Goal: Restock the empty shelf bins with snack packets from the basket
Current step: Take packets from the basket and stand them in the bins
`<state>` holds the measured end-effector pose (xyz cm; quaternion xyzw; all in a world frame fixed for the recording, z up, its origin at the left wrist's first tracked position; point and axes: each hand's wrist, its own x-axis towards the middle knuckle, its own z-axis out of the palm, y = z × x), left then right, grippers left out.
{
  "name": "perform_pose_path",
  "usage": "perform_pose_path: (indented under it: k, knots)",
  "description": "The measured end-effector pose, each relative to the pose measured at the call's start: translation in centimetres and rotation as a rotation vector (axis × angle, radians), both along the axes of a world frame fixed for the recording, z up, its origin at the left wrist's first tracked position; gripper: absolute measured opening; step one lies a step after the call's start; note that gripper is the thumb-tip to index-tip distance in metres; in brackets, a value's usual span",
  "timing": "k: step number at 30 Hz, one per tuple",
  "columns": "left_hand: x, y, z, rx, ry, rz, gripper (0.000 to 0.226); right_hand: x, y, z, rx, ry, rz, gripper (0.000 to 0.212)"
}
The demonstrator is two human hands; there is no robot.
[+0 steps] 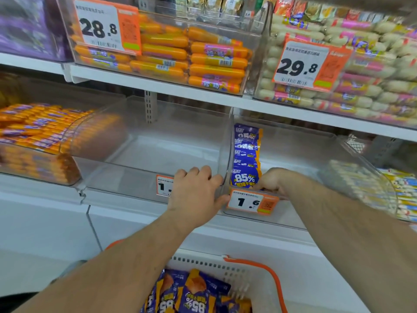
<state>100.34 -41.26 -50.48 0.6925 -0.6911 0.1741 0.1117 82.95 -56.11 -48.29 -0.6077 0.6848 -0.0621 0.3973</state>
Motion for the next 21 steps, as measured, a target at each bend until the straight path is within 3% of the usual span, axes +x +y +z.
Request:
perform_pose_path:
  k: [5, 9, 12, 15, 17, 18, 21]
  knots:
    - [-0.1, 0.1, 0.5, 0.037, 0.01, -0.005, 0.052, -0.1, 0.3, 0.6, -0.051, 0.111, 0.023, 0.019]
    - [0.2, 0.3, 1.2, 0.116, 0.076, -0.045, 0.054, -0.3, 1.6, 2.2, -0.394, 0.233, -0.008, 0.024]
    - [1.1, 1.2, 1.7, 0.14, 0.288, -0.144, 0.055, 1.0, 5.4, 3.4, -0.817, 0.106, 0.032, 0.012]
    - [2.3, 3.8, 1.1, -0.053, 0.21, -0.236, 0.051, 2.9, 10.7, 3.2, -1.023, -0.169, 0.158, 0.013]
    - [3.5, 5.7, 0.1, -0.121, 0.149, -0.256, 0.051, 3.7, 13.1, 1.1, -1.049, -0.279, 0.256, 0.008]
    - [3.9, 6.6, -0.4, -0.063, 0.142, -0.252, 0.049, 4.1, 14.0, -0.3, -1.01, -0.304, 0.3, 0.006]
    - [5.2, 8.1, -1.3, 0.309, 0.139, -0.152, 0.045, 4.9, 15.1, -5.1, -0.756, -0.192, 0.451, 0.023]
